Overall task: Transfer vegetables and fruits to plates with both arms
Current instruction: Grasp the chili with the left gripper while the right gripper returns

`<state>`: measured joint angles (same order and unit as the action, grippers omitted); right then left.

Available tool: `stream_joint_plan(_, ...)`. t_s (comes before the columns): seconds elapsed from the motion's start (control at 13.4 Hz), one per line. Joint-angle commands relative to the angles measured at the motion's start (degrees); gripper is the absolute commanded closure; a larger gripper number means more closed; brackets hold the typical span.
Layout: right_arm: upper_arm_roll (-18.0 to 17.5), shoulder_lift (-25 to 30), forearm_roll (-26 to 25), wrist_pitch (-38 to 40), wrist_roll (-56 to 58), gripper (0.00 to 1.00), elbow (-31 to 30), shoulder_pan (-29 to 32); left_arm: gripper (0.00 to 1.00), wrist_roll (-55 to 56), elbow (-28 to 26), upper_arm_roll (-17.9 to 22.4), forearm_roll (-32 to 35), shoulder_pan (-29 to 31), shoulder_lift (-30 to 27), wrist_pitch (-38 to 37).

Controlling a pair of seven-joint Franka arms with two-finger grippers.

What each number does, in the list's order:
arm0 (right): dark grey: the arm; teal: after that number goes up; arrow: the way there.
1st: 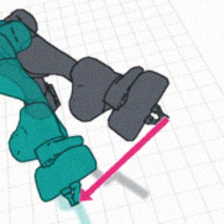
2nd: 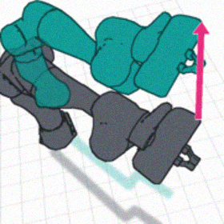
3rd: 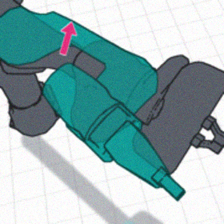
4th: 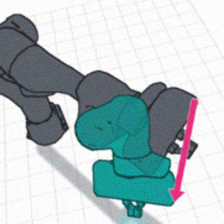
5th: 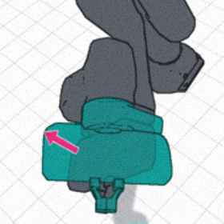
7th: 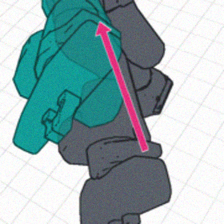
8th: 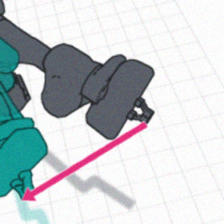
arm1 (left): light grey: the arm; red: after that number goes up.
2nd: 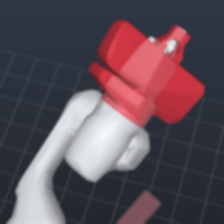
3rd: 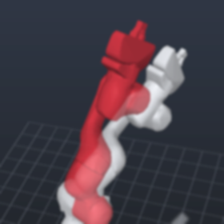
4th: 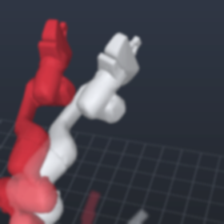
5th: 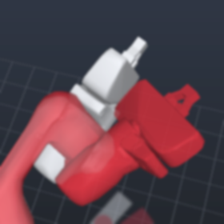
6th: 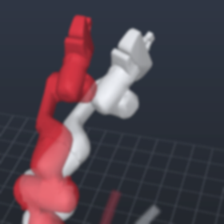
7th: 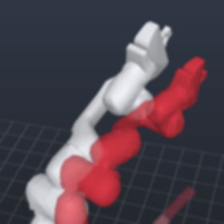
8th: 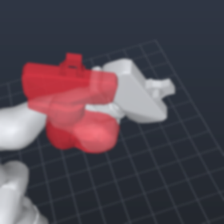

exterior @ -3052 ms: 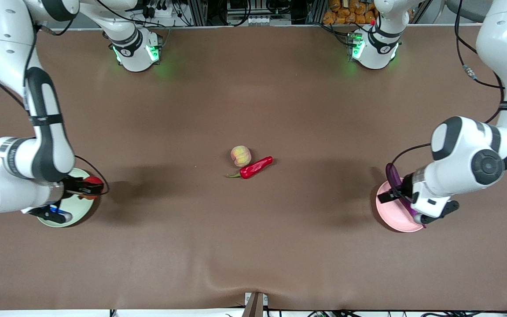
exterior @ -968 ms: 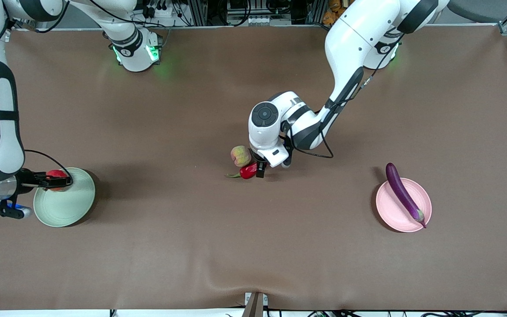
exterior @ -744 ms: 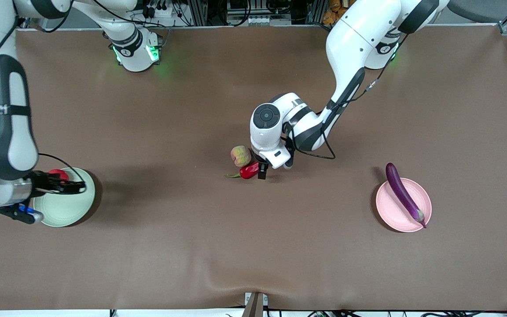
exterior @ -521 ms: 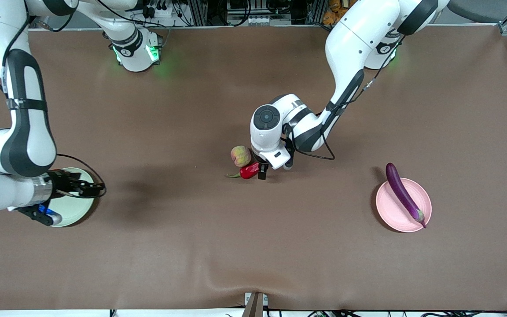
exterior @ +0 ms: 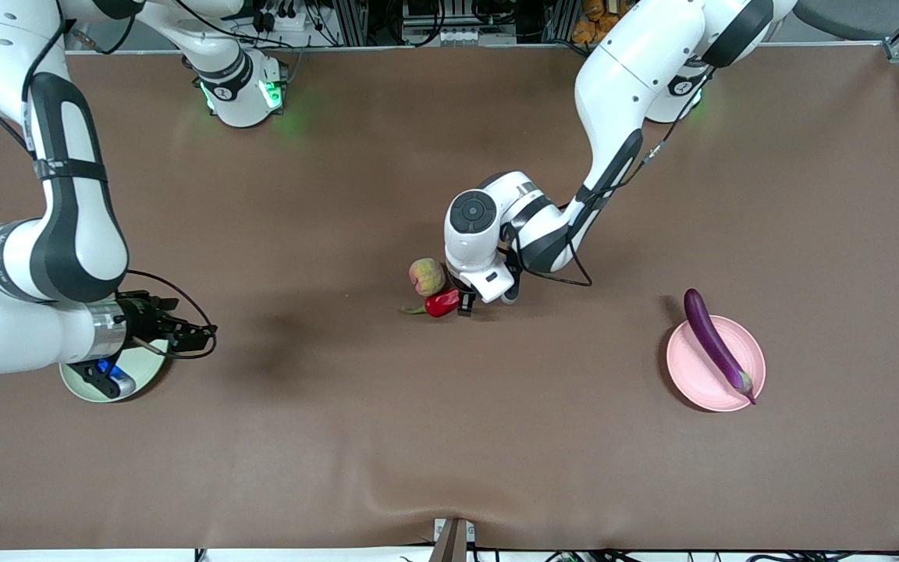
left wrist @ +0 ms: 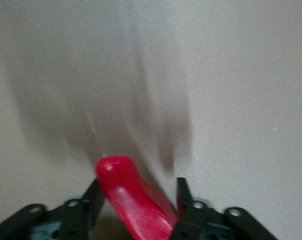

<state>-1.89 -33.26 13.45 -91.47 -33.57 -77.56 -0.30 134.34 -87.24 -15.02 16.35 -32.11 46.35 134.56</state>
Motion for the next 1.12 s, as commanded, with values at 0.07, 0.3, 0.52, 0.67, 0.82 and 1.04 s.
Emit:
stream_joint_plan(0.07, -2.8, 1.4, 1.0, 0.2, -6.2, 0.0, -0.6, 0.1, 1.0, -2.0, 0.7, 0.1, 1.6, 1.5, -0.6, 1.8)
stream_joint_plan(0.3, -5.9, 1.4, 1.0, 0.2, -12.2, 0.0, -0.5, 0.2, 1.0, -6.7, 1.6, 0.1, 2.1, 3.5, -3.4, 1.8)
stream_joint_plan(0.52, -7.2, 3.5, 4.4, 0.4, -16.0, 0.0, -0.8, 0.1, 1.0, -15.9, 3.1, 0.1, 2.0, 9.0, -5.2, 1.8)
stream_joint_plan(0.67, -9.0, 3.8, 5.9, 0.0, -21.5, 0.0, -0.8, -0.7, 1.0, -24.2, 3.6, 0.0, 2.1, 12.9, -5.4, 1.7)
stream_joint_plan(0.82, -11.6, 3.9, 6.0, -2.8, -27.3, 0.0, -0.9, -0.9, 1.0, -33.6, 3.2, -0.2, 2.0, 16.4, -6.5, 0.6)
stream_joint_plan(1.04, -13.1, 3.7, 5.5, -9.1, -35.1, 0.0, -3.1, -5.2, 1.0, -48.8, 3.2, -0.9, 1.1, 21.2, -8.5, -5.2)
